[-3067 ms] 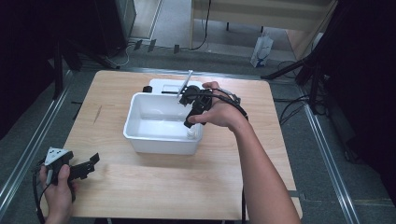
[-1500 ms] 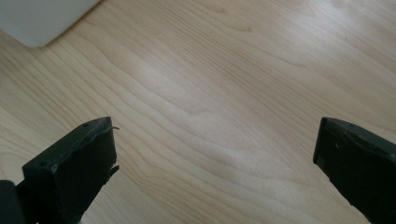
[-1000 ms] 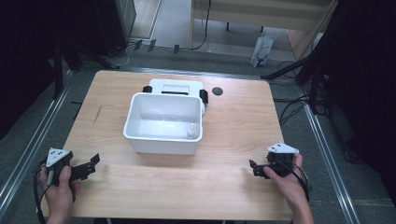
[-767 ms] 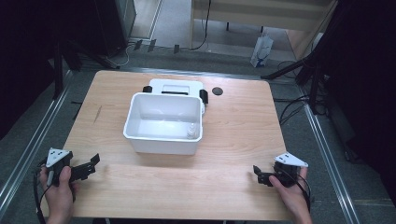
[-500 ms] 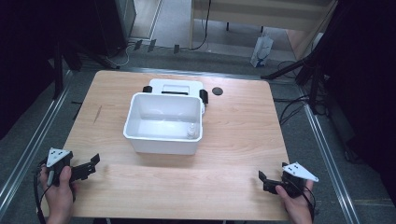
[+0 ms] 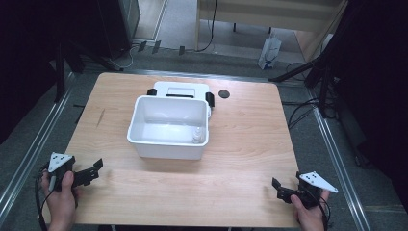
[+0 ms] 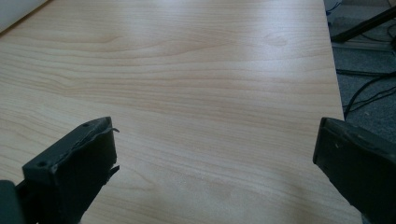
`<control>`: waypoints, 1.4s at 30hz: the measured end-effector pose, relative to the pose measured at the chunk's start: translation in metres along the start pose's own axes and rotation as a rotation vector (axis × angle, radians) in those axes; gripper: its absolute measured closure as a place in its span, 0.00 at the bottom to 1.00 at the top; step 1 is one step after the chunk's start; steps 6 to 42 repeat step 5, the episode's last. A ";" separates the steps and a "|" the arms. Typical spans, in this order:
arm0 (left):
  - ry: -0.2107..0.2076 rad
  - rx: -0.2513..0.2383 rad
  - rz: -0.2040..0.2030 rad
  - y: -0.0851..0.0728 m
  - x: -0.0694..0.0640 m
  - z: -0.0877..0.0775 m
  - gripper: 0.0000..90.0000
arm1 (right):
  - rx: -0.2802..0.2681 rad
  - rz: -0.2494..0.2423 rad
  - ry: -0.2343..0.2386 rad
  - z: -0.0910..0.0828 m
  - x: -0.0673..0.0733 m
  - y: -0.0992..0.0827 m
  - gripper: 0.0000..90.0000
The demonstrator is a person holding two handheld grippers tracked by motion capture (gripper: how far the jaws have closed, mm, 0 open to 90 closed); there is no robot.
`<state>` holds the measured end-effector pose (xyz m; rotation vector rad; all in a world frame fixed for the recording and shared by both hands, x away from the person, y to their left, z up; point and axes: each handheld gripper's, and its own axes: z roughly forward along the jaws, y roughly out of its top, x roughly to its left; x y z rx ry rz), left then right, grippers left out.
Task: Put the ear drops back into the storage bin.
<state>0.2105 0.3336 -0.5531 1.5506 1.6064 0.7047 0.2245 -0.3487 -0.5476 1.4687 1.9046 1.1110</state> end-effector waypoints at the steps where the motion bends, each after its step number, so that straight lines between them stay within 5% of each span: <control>1: 0.001 0.004 0.002 0.000 0.000 0.000 0.00 | 0.005 0.002 0.001 0.000 0.000 0.000 0.00; 42: -0.003 0.002 0.001 0.000 0.000 0.000 0.00 | 0.021 0.006 0.005 0.002 0.000 0.001 0.00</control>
